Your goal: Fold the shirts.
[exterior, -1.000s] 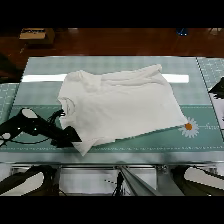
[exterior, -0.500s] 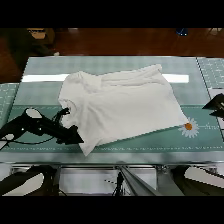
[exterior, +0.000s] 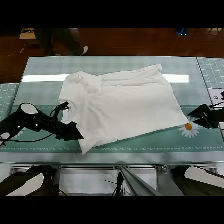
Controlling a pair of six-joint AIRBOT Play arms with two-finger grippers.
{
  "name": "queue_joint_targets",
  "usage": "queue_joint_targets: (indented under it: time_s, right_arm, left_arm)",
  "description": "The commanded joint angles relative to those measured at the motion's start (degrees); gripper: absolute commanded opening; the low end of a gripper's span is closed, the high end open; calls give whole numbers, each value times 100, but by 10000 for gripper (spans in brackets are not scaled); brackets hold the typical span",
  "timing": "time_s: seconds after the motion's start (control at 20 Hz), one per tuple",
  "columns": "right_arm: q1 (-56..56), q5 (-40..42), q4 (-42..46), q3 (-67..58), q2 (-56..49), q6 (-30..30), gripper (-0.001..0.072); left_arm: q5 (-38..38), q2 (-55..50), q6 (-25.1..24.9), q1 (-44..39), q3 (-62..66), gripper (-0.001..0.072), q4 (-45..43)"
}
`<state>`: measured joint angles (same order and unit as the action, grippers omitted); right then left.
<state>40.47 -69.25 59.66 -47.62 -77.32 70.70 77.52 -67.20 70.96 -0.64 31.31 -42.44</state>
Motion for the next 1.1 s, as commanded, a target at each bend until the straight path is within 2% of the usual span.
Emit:
queue_joint_targets:
  time_s: [0.0,0.15,0.2,0.3,0.35,0.5,0.7,0.8,0.9,1.05]
  right_arm:
    - [-468,743,-221,431,-2,39,548]
    - [-1113,1019,-203,535,-2,192,531]
    - [-1285,1071,-240,535,-2,240,443]
    - [-1484,1005,-511,501,7,240,100]
    - [-1508,800,-723,404,39,94,35]
    - [-1517,269,-1344,-212,535,-592,34]
    - [-1517,442,-2203,-1862,1978,-813,34]
    - [-1523,1150,-2385,-2841,2787,-654,34]
    - [-1517,1825,-2109,-3685,3460,-326,34]
    - [-1517,1971,-1156,-4673,4168,560,34]
  left_arm:
    - [72,11,-155,4,269,20,2]
    - [74,11,-157,92,625,21,2]
    - [76,11,-162,162,789,21,2]
    - [138,13,-240,387,1193,21,4]
    - [210,15,-240,531,1464,20,4]
    - [518,149,-286,994,2752,20,26]
    - [590,647,-278,1353,5353,20,715]
    - [501,861,-280,1364,7029,20,780]
    - [236,1032,-240,1373,8476,20,656]
    - [-243,1521,184,1373,9409,20,575]
